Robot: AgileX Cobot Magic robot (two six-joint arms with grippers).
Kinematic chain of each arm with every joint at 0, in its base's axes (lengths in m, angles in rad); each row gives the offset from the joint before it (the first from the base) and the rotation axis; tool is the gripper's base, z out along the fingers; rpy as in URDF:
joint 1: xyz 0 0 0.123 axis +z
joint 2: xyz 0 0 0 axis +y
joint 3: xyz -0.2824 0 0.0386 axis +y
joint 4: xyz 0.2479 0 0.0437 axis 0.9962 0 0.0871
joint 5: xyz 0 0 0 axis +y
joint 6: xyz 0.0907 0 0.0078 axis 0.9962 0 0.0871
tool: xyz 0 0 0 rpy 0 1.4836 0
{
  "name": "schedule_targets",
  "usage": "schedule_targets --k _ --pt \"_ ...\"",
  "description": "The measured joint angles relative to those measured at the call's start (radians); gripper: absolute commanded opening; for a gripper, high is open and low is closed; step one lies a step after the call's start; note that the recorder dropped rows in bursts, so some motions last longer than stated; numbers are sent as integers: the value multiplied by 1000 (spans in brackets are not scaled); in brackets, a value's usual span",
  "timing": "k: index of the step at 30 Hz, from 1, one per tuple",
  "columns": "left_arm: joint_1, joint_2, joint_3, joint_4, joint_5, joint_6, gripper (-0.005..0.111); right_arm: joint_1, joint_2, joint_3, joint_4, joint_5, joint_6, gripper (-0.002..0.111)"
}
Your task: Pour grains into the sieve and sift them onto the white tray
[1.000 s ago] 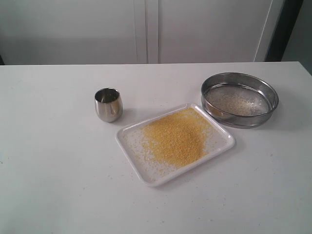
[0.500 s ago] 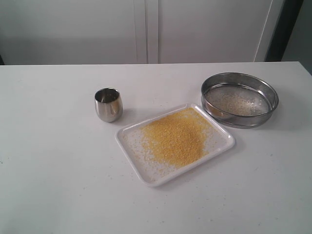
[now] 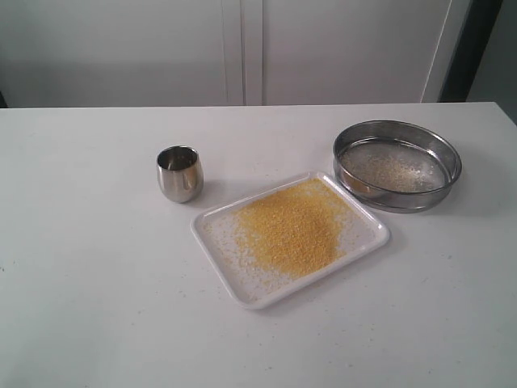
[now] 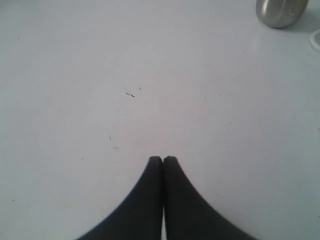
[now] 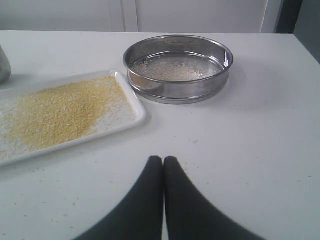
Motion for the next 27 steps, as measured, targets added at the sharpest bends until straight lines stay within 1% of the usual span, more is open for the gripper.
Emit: schedule_targets --k 27 --pt "0 0 0 0 0 0 0 0 0 0 0 0 12 0"
